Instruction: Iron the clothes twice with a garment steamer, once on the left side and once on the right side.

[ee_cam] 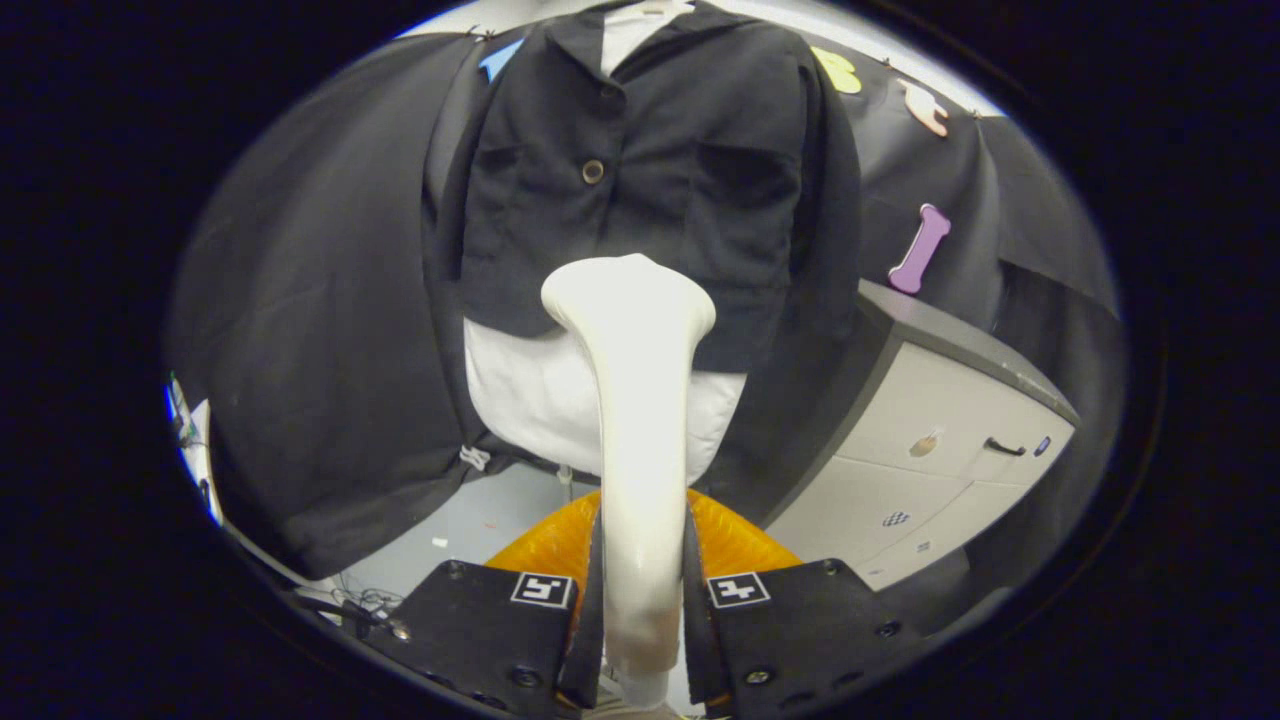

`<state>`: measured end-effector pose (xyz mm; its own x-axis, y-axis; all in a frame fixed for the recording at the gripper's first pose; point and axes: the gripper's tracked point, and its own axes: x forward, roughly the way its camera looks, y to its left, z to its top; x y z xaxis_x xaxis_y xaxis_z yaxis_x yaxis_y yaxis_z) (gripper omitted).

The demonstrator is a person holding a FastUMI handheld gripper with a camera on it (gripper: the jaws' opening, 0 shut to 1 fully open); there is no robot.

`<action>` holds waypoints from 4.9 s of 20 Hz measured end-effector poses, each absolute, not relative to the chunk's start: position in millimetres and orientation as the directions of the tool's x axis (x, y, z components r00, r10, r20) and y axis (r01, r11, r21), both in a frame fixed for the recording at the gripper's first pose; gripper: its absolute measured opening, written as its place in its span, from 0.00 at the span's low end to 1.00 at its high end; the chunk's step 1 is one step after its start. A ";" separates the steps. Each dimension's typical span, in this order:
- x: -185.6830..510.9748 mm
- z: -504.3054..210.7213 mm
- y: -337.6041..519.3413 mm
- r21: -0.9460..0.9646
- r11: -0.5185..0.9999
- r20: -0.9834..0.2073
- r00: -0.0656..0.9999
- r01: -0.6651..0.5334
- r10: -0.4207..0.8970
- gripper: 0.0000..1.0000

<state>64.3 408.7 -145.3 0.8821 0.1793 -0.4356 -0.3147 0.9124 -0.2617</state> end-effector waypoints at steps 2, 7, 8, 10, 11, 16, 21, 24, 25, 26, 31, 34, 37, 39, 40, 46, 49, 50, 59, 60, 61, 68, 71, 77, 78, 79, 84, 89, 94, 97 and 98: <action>58.7 -106.6 430.0 -0.259 0.909 -0.360 0.906 -0.326 0.223 0.36; 68.2 9.7 505.1 -0.230 0.896 -0.097 0.925 -0.379 0.366 0.36; 70.7 33.1 518.2 -0.232 0.894 -0.040 0.922 -0.384 0.386 0.36; 77.1 74.8 545.8 -0.248 0.886 0.067 0.906 -0.391 0.418 0.36; 80.9 91.8 560.9 -0.250 0.881 0.110 0.893 -0.401 0.437 0.36; 90.8 152.6 628.4 -0.254 0.865 0.257 0.832 -0.433 0.492 0.36; 117.9 205.8 671.9 -0.259 0.866 0.350 0.794 -0.428 0.497 0.36; 133.0 235.2 689.1 -0.272 0.867 0.402 0.770 -0.417 0.496 0.36; 139.5 242.4 694.6 -0.274 0.869 0.417 0.763 -0.413 0.494 0.35; 146.9 244.7 697.8 -0.277 0.869 0.420 0.762 -0.409 0.492 0.36; 169.7 215.9 697.1 -0.257 0.866 0.353 0.793 -0.428 0.497 0.36; 172.8 194.8 692.2 -0.264 0.864 0.330 0.801 -0.429 0.499 0.36; 173.6 179.6 681.9 -0.256 0.872 0.315 0.816 -0.418 0.484 0.36; 173.4 169.1 676.3 -0.254 0.874 0.298 0.826 -0.415 0.478 0.36; 173.4 164.2 673.8 -0.253 0.875 0.292 0.830 -0.413 0.476 0.36; 171.1 138.5 662.7 -0.266 0.881 0.262 0.850 -0.391 0.456 0.36; 168.4 125.2 657.9 -0.269 0.882 0.242 0.860 -0.386 0.450 0.36; 166.2 119.9 656.7 -0.271 0.882 0.236 0.862 -0.384 0.448 0.36; 155.7 77.7 637.4 -0.280 0.890 0.171 0.894 -0.360 0.415 0.36; 153.5 72.6 634.9 -0.281 0.891 0.163 0.897 -0.357 0.410 0.36; 152.3 67.4 632.4 -0.285 0.890 0.153 0.900 -0.356 0.409 0.36; 137.3 33.9 618.2 -0.302 0.882 0.088 0.911 -0.362 0.404 0.36; 128.3 13.5 615.1 -0.314 0.871 0.041 0.911 -0.378 0.410 0.36; 121.6 -26.1 597.8 -0.296 0.872 -0.084 0.920 -0.390 0.383 0.36; 119.2 -31.6 596.4 -0.297 0.871 -0.098 0.919 -0.393 0.381 0.36; 117.2 -37.0 594.0 -0.297 0.870 -0.111 0.919 -0.394 0.378 0.36; 106.1 -76.1 579.4 -0.284 0.869 -0.206 0.911 -0.405 0.357 0.36; 98.9 -113.4 553.3 -0.287 0.868 -0.297 0.899 -0.405 0.322 0.36; 91.8 -152.5 528.3 -0.292 0.874 -0.382 0.885 -0.390 0.267 0.36; 90.4 -165.1 520.9 -0.297 0.871 -0.416 0.874 -0.391 0.251 0.36; 90.4 -167.7 520.1 -0.297 0.870 -0.427 0.870 -0.394 0.248 0.36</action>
<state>90.4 520.1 -167.7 0.8696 0.2483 -0.4267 -0.3942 0.8696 -0.2974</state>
